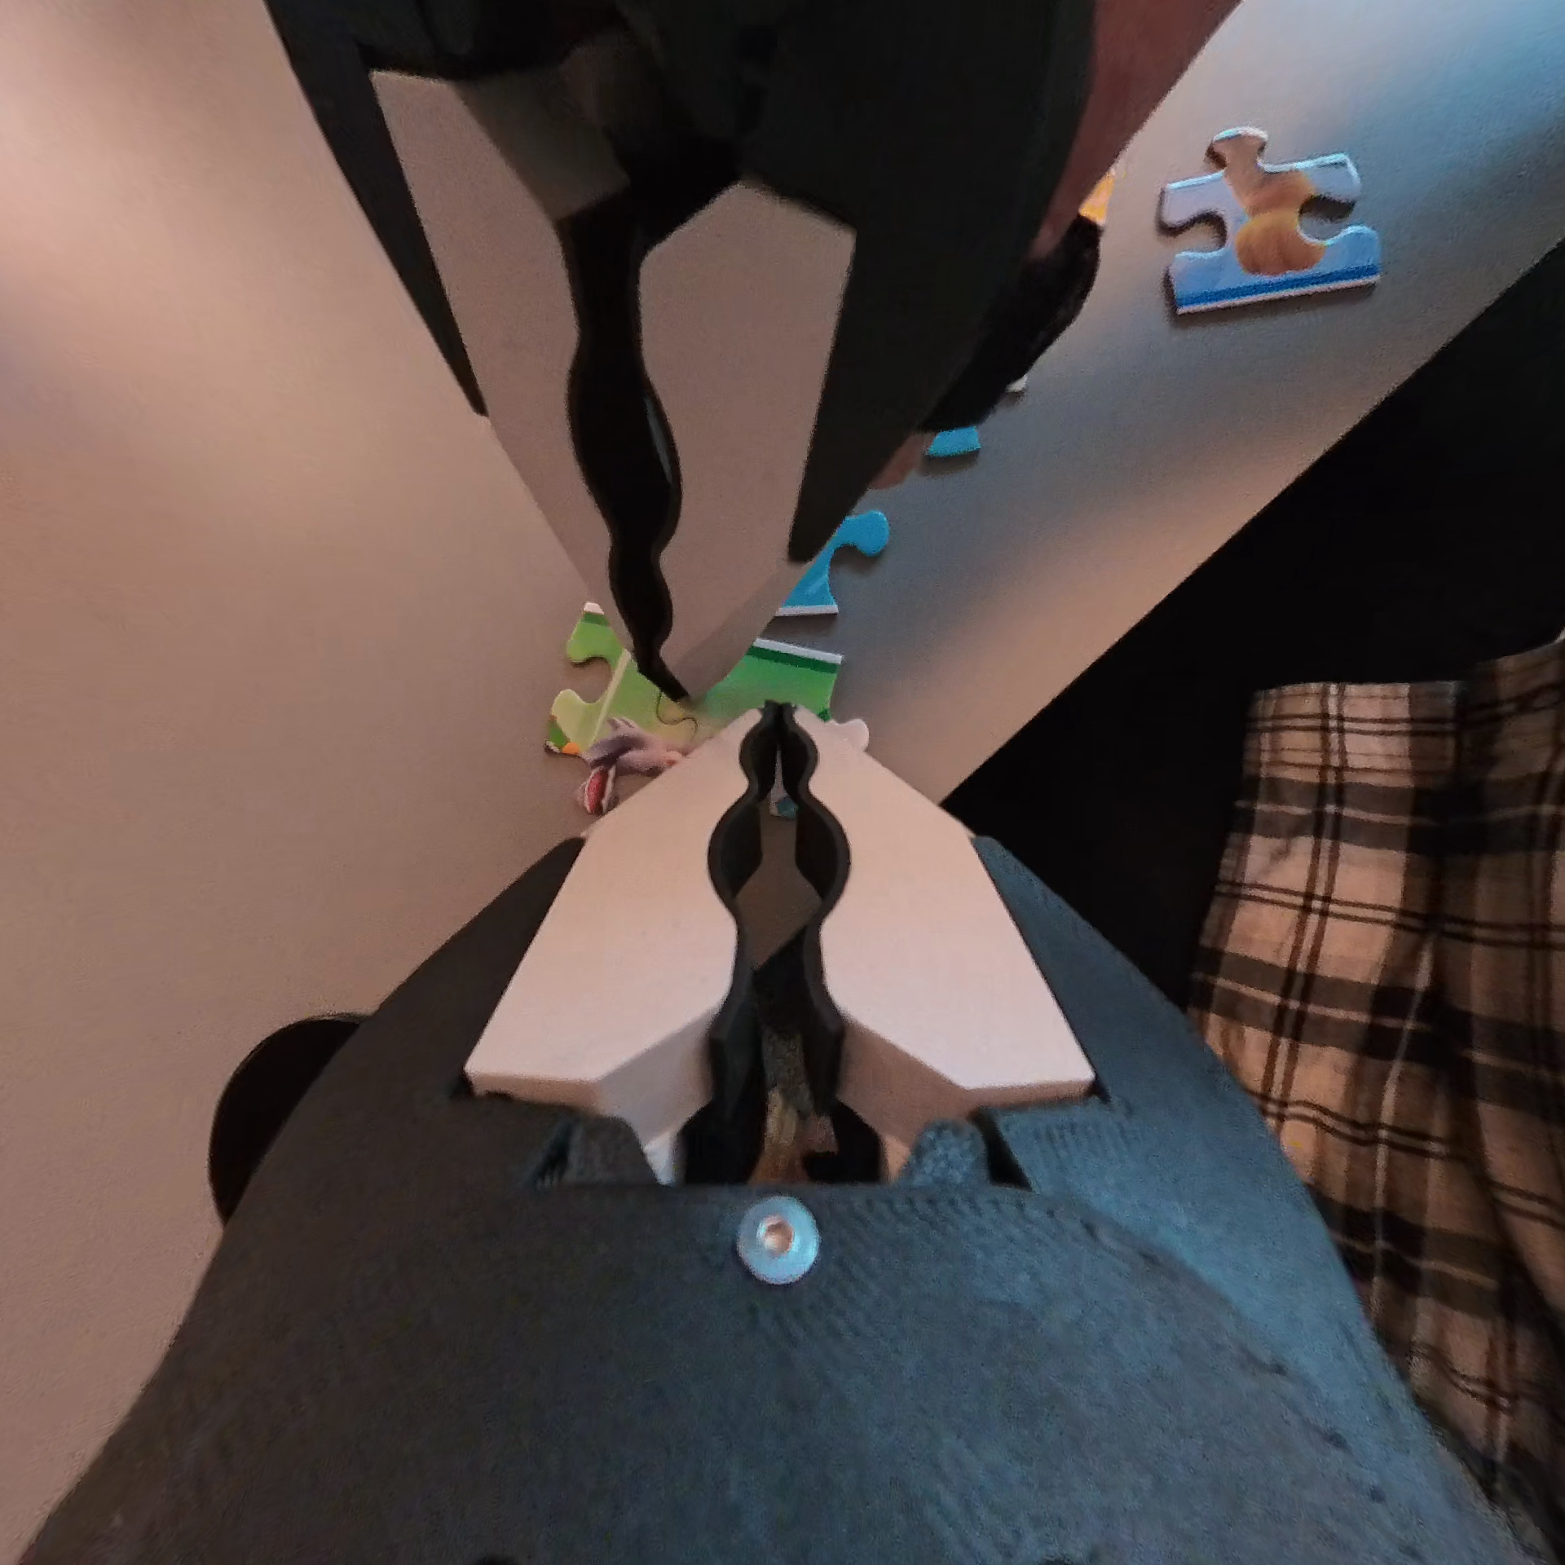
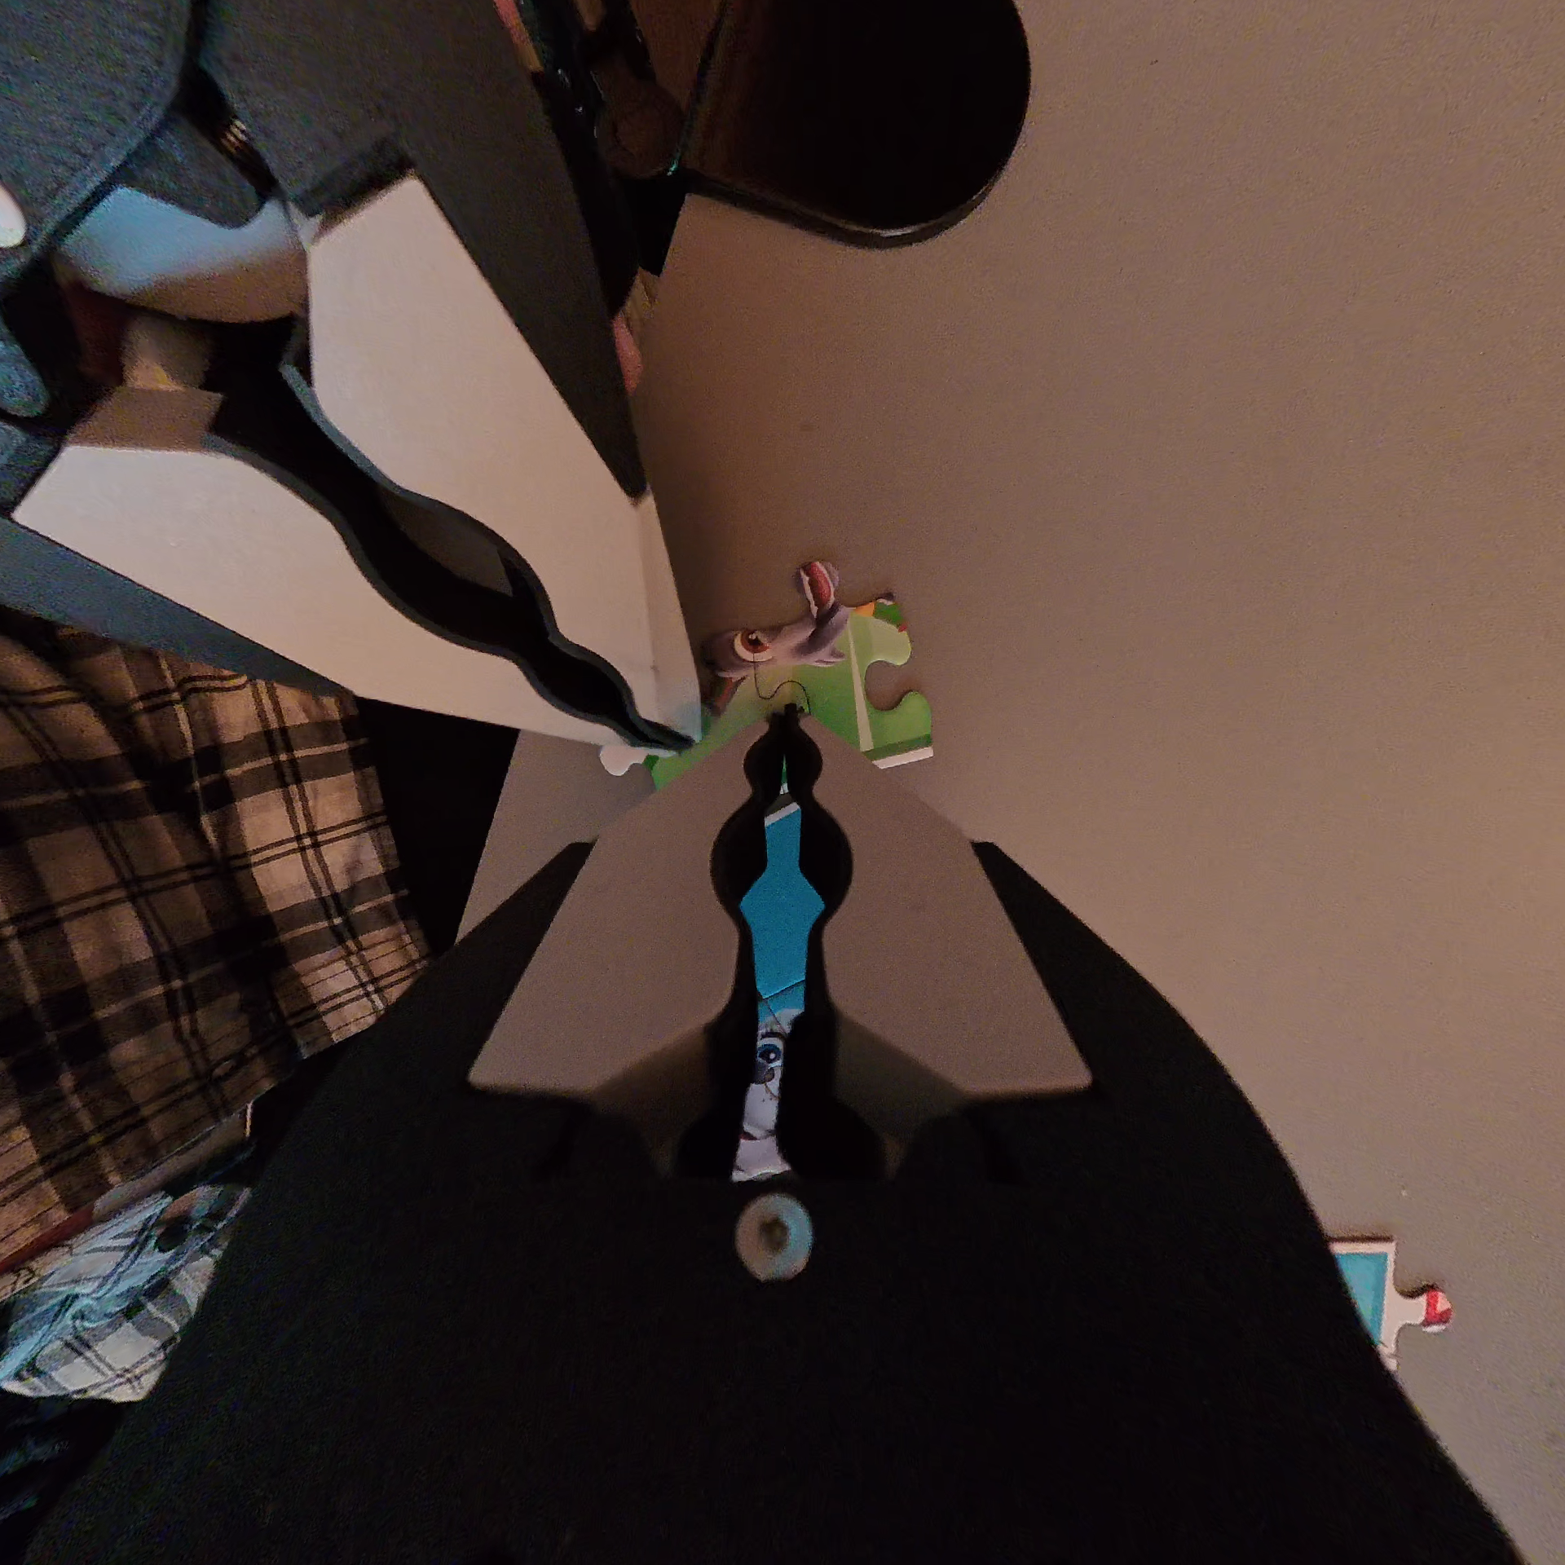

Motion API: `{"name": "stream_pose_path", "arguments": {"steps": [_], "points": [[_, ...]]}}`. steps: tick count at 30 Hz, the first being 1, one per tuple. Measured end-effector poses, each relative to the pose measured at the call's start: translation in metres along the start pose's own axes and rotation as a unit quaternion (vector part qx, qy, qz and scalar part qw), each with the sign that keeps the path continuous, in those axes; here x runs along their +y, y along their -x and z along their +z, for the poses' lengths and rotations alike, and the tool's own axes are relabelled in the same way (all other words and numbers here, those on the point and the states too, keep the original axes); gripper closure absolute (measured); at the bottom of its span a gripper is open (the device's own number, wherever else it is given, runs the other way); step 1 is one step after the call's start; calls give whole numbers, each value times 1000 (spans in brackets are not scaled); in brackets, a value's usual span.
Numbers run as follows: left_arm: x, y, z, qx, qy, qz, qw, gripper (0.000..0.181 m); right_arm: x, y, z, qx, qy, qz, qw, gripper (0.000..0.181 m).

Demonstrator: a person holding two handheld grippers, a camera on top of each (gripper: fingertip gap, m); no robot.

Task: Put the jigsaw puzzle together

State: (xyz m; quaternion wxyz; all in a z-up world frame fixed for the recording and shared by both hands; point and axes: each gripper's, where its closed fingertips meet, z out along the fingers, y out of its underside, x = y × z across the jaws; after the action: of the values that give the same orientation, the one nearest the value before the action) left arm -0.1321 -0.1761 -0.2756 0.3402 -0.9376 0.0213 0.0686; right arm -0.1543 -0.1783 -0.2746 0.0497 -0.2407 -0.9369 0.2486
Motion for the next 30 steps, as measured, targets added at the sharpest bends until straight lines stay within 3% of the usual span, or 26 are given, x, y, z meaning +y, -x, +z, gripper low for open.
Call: {"name": "stream_pose_path", "arguments": {"steps": [1, 11, 19, 25, 28, 30], "points": [[-1, 0, 1, 5, -5, -6, 1000, 181, 0, 0, 0, 1, 2, -3, 1000, 181], [15, 24, -9, -23, 8, -37, 999, 181, -2, -1, -2, -23, -26, 38, 999, 181], [16, 36, -7, -42, 30, -24, 998, 181, 8, -10, -10, 13, -19, 25, 999, 181], [7, 58, 4, -67, 34, -18, 997, 181, 14, -31, -75, 55, -94, 82, 991, 181], [2, 60, 5, -64, 19, -31, 997, 180, 34, -39, -112, 87, -117, 112, 983, 181], [-1, 58, -1, -61, 6, -50, 997, 171, 49, -37, -128, 103, -123, 123, 979, 181]]}}
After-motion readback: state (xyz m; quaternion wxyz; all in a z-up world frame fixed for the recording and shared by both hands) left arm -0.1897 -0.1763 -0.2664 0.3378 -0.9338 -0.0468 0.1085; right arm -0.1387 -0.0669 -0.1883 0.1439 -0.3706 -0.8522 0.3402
